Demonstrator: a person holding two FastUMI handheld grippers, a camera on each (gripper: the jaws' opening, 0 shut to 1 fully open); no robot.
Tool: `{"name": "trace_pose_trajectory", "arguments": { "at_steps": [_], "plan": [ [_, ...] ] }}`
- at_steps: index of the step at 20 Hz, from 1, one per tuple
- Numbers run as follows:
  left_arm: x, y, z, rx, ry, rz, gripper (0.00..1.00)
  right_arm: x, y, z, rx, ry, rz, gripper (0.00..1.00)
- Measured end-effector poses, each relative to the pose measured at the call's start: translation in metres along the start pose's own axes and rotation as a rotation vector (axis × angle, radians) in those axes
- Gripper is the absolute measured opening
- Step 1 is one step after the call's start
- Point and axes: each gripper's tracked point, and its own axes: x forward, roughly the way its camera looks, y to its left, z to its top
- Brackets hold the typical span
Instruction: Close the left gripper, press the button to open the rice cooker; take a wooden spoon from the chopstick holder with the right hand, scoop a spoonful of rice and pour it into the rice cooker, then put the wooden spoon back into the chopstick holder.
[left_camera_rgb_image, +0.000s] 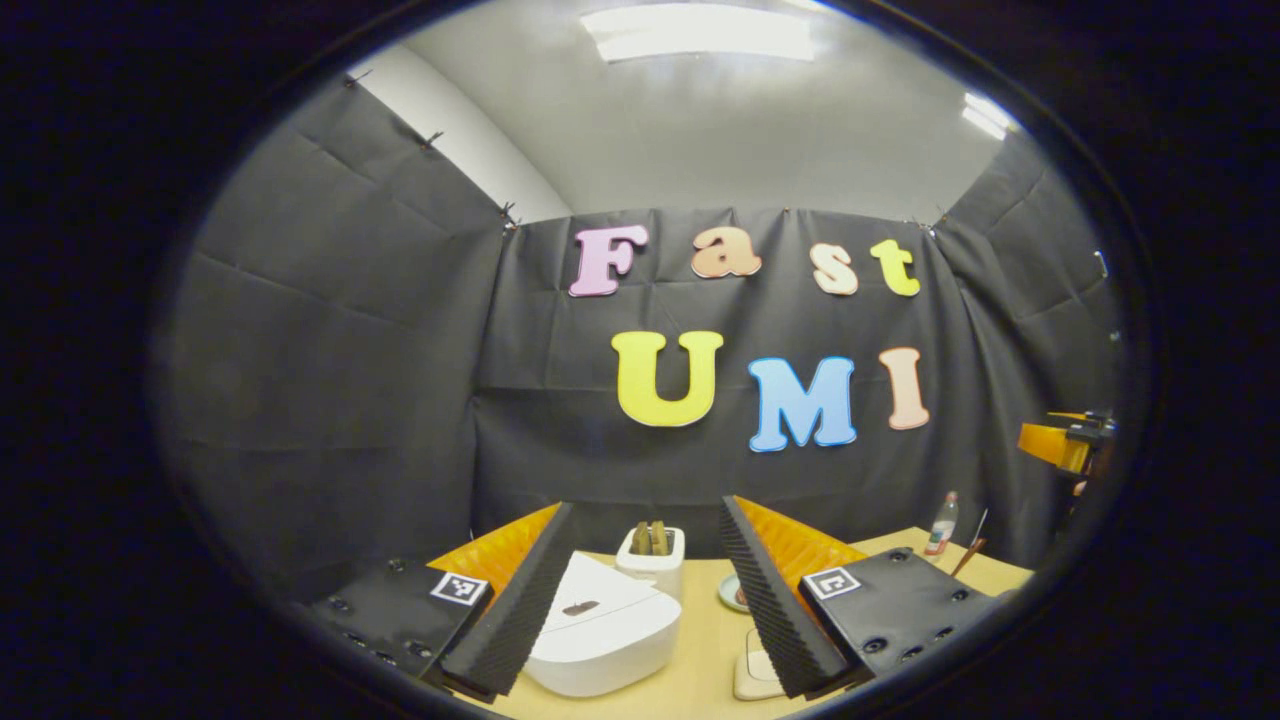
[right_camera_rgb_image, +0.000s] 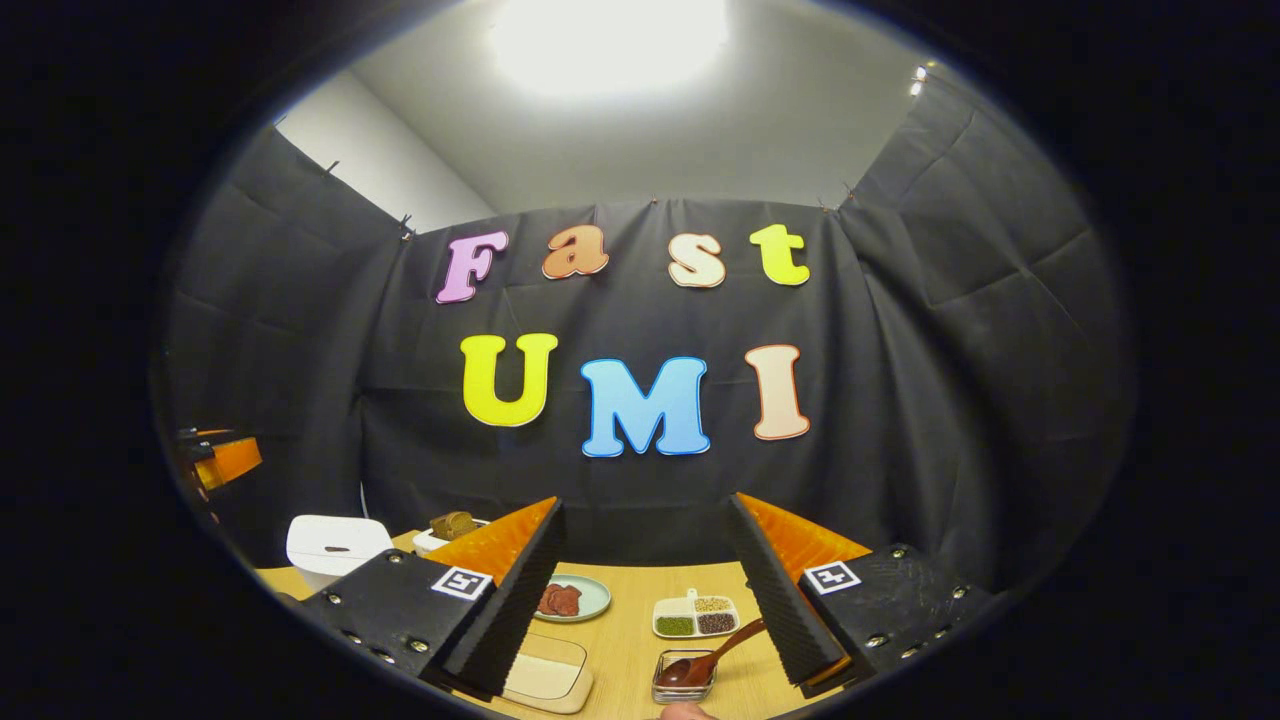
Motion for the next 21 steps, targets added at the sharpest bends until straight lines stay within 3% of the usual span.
{"name": "trace_pose_trajectory", "arguments": {
  "at_steps": [5,12,21],
  "plan": [
    [-0.002,0.015,0.004,-0.012,-0.003,0.013,0.95,0.002,0.009,0.001,0.002,-0.002,0.007,0.98],
    [0.001,0.023,0.004,-0.018,-0.007,-0.011,1.00,0.002,0.021,0.002,-0.008,0.001,0.003,0.98],
    [0.006,0.034,0.006,-0.003,-0.017,-0.039,0.99,0.002,0.036,0.003,-0.021,-0.010,-0.018,0.98]
  ]
}}
